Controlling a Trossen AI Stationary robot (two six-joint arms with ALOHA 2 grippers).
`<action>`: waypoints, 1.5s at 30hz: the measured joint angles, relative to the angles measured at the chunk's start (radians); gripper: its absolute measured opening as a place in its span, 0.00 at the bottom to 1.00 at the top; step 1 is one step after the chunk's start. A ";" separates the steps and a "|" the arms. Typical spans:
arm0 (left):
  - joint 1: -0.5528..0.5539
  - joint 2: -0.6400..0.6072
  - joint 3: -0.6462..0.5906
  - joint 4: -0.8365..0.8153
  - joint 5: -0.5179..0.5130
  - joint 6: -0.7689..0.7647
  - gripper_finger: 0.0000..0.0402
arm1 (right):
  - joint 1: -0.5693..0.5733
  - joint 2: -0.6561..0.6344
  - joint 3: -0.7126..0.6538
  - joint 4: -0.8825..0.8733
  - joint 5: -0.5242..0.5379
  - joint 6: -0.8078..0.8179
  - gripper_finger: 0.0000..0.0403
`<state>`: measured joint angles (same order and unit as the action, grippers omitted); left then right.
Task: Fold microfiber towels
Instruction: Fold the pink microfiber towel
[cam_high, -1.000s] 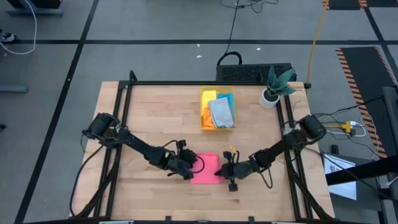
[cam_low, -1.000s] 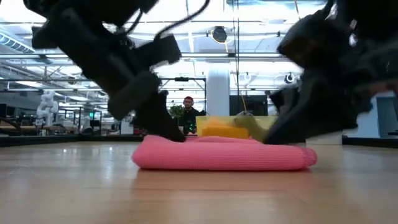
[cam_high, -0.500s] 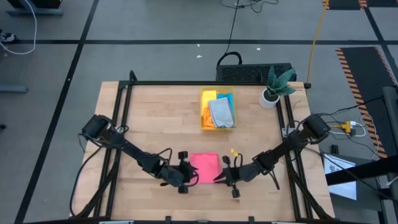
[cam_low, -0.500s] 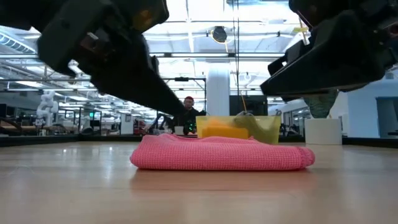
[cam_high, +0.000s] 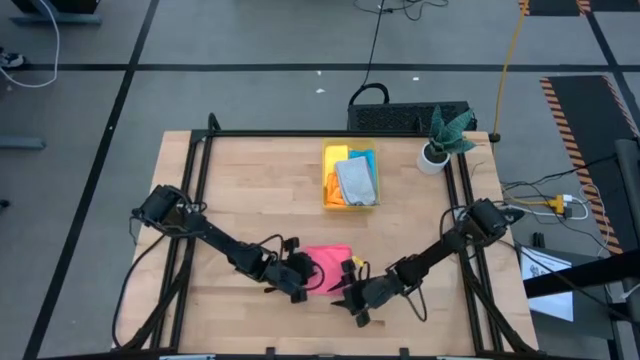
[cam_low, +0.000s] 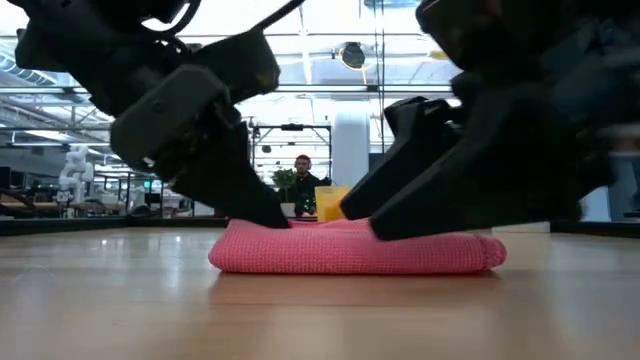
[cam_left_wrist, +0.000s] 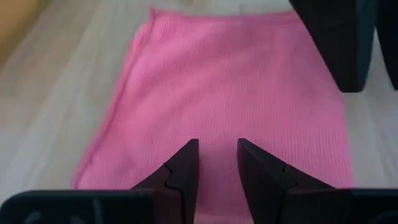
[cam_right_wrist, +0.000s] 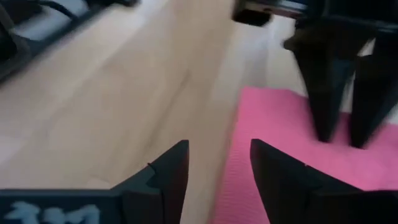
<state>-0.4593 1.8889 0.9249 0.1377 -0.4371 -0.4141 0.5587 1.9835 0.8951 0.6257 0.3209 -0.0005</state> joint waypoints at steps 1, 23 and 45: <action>0.002 0.000 0.000 -0.016 0.008 -0.021 0.28 | 0.000 0.008 0.015 -0.018 0.024 -0.010 0.41; -0.010 -0.049 0.000 -0.086 0.036 -0.090 0.28 | -0.014 0.016 0.043 -0.168 0.041 -0.085 0.14; -0.035 -0.041 -0.001 -0.080 0.048 -0.051 0.28 | 0.003 -0.148 0.043 -0.280 -0.139 0.119 0.01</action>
<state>-0.4945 1.8477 0.9241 0.0576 -0.3896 -0.4649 0.5620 1.8354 0.9379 0.3457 0.1818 0.1181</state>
